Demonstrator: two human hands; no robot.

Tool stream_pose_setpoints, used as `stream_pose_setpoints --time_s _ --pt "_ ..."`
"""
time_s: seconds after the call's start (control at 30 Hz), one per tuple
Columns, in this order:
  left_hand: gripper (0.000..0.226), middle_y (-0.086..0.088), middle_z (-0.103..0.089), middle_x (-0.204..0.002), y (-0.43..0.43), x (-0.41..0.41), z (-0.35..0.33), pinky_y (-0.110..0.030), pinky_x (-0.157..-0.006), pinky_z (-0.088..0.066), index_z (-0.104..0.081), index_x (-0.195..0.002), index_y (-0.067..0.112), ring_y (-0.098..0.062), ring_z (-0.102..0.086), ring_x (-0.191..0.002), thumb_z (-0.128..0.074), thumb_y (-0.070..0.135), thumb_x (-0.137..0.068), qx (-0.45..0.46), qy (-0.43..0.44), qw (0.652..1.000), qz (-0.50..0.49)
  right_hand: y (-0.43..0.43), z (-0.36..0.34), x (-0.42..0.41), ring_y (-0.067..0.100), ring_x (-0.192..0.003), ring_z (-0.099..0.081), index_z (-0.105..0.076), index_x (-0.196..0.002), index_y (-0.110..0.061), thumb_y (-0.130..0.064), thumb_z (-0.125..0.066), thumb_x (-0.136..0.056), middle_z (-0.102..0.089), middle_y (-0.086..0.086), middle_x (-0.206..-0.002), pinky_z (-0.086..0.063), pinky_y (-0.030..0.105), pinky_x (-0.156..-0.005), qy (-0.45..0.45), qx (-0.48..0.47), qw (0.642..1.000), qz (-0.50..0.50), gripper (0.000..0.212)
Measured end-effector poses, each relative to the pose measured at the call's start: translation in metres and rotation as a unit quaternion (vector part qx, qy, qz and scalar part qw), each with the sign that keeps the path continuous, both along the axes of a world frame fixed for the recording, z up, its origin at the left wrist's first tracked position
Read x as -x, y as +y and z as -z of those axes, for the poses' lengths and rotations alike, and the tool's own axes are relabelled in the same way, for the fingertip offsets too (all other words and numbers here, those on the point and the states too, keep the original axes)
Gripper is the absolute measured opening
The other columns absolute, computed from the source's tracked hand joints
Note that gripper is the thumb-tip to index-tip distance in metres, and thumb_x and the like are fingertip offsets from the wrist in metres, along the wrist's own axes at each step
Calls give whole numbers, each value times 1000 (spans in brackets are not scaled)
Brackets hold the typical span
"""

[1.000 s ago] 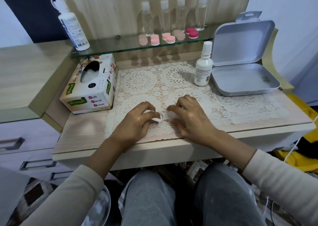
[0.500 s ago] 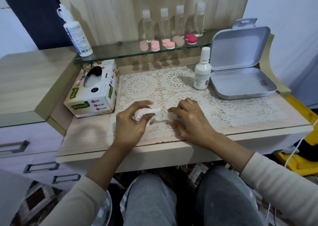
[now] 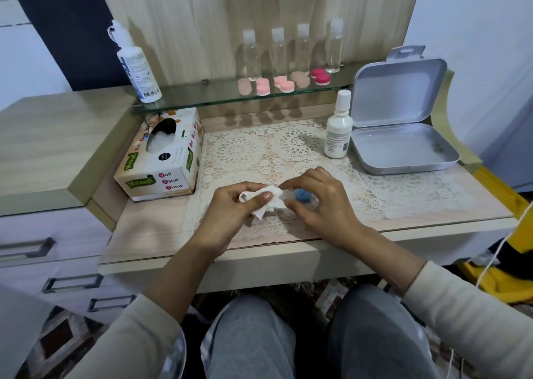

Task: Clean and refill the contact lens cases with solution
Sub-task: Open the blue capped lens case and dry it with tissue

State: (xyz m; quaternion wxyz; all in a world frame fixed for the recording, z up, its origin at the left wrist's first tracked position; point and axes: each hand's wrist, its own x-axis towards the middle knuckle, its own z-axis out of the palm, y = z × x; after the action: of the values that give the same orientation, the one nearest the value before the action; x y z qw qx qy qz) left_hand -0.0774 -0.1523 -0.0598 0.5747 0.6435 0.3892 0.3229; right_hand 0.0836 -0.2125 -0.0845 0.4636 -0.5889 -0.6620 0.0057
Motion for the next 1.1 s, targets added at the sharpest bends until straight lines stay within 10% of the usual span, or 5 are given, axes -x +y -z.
stream_pose_setpoints --time_s 0.17,0.37,0.53,0.7,1.1 --pt "8 0 -64 -65 -7 0 0 -20 -48 -38 -71 -84 17 -7 -53 -54 -67 11 -80 1 -16 1000 -14 -3 -7 4 15 -94 -58 -72 -94 -21 -49 -64 -73 -65 -4 -96 -44 31 -82 109 59 992 -9 35" --pt "10 -4 -66 -67 -12 -1 0 -23 -51 -36 -72 -84 20 -15 -53 -59 -66 13 -81 -10 -27 1000 -12 -5 -13 9 19 -101 -57 -71 -76 -23 -20 -81 -67 -62 -4 -99 -44 45 -91 167 47 985 -8 14" --pt "28 -4 -73 -85 -10 -2 0 -32 -69 -51 -72 -91 16 -17 -65 -78 -68 32 -68 13 -72 997 -31 -11 -17 8 16 -99 -59 -62 -68 -25 -20 -74 -65 -64 -8 -96 -42 32 -91 158 16 987 -5 13" --pt "23 10 -72 -76 -5 -1 1 -23 -75 -56 -70 -92 9 -8 -67 -77 -69 -2 -72 -31 -89 994 -55 -19 -17 -8 4 -78 -60 -54 -70 -29 -2 -69 -72 -63 -13 -78 -48 19 -79 171 23 985 19 31" --pt "33 -6 -70 -87 -9 -8 8 -18 -71 -53 -67 -93 17 -17 -67 -82 -72 5 -64 8 -119 991 -52 -7 -26 -35 20 -62 -53 -68 -93 3 8 -66 -70 -59 14 -78 -39 20 -57 -134 -62 986 74 24"
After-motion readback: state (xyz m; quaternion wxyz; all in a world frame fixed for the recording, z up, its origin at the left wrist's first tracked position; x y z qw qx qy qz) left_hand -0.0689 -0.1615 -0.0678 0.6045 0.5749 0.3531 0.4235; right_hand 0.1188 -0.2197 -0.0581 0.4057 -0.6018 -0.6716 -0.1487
